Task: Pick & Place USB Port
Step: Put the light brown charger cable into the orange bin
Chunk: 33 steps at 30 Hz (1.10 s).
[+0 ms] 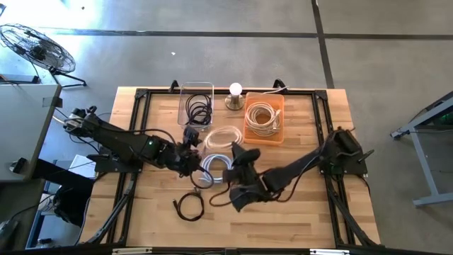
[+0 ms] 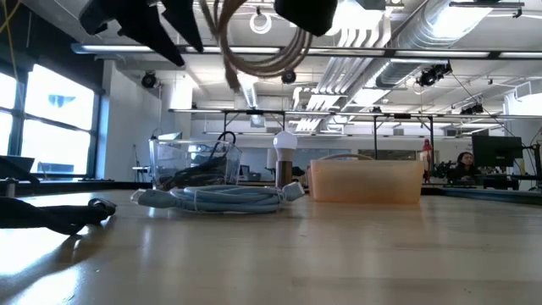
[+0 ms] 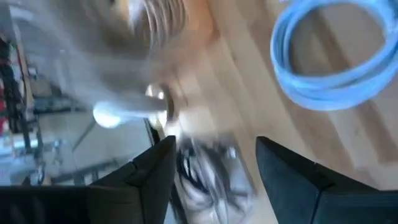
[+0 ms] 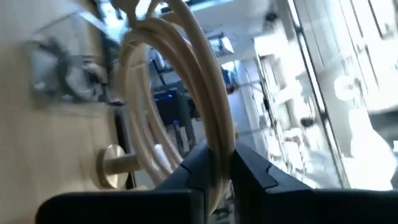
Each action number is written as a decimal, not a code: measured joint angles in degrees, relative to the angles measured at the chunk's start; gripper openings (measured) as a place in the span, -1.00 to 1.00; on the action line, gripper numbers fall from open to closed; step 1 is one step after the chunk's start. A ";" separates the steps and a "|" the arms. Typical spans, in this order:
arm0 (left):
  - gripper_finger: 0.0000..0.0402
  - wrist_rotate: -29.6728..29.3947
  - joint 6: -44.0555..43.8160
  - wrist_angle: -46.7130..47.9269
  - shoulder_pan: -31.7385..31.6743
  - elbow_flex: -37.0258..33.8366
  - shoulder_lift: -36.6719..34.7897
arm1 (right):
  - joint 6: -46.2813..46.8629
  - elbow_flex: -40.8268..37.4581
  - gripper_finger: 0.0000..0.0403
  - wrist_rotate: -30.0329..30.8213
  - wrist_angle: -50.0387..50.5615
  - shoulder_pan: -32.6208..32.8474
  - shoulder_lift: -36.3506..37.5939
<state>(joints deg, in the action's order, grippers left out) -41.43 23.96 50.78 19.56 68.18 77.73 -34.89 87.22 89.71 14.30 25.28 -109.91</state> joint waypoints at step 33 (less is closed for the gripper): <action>0.08 -0.82 -10.72 10.36 -0.05 -0.07 0.05 | 72.56 -1.90 -0.84 -54.00 60.33 -28.99 13.75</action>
<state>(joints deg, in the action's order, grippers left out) -42.25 13.23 61.14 19.51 68.12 77.78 37.67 85.32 35.72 74.63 -3.71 -96.16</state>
